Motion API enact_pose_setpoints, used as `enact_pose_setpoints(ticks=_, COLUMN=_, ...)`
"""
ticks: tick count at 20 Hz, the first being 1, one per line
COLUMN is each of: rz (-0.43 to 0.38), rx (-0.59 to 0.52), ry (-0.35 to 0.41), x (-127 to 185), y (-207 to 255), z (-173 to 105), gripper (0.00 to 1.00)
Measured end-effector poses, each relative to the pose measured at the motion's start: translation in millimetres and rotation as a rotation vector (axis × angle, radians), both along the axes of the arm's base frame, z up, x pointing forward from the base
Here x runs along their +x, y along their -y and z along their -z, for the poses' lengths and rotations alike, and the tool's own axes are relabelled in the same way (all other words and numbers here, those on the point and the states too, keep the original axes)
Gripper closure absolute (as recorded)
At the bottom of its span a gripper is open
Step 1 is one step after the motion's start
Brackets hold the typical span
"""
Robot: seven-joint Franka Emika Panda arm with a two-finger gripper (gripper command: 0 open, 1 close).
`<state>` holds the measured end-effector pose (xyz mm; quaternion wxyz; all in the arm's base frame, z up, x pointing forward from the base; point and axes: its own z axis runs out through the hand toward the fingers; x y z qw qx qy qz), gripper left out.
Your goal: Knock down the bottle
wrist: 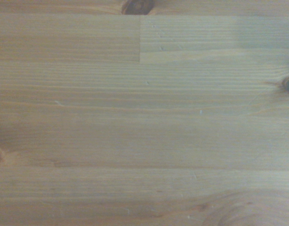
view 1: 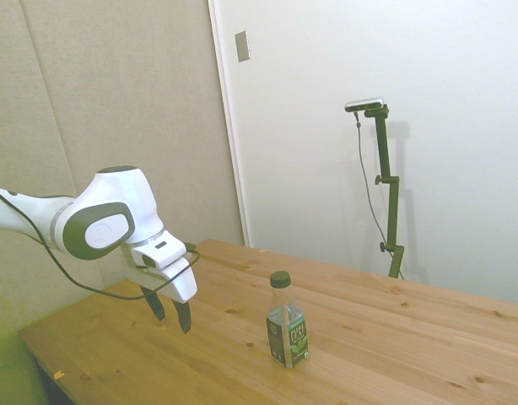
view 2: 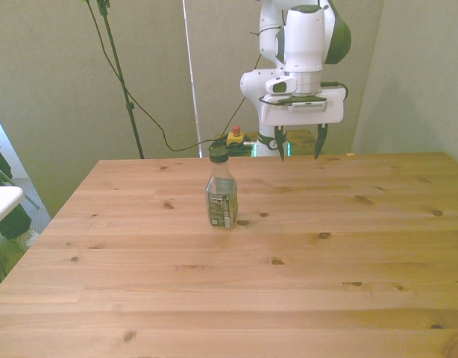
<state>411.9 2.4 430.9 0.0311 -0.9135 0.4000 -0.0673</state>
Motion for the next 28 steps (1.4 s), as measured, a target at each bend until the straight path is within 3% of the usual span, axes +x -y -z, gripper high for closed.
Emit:
enact_pose_setpoints(ticks=1, rz=0.0, rx=0.0, ry=-0.001, x=0, y=0, z=0, gripper=0.0)
enact_pose_setpoints(ticks=2, rz=-0.002, rx=-0.004, ry=-0.008, x=-1, y=0, z=2, gripper=1.0)
enact_pose_setpoints(ticks=6, rz=0.007, rx=-0.035, ry=-0.02, x=-4, y=16, z=-5, gripper=1.0)
enact_pose_setpoints(ticks=17, rz=0.163, rx=-0.093, ry=-0.006, x=2, y=121, z=-43, gripper=1.0)
enact_pose_setpoints(ticks=28, rz=0.243, rx=-0.11, ry=-0.01, x=54, y=175, z=-48, gripper=1.0)
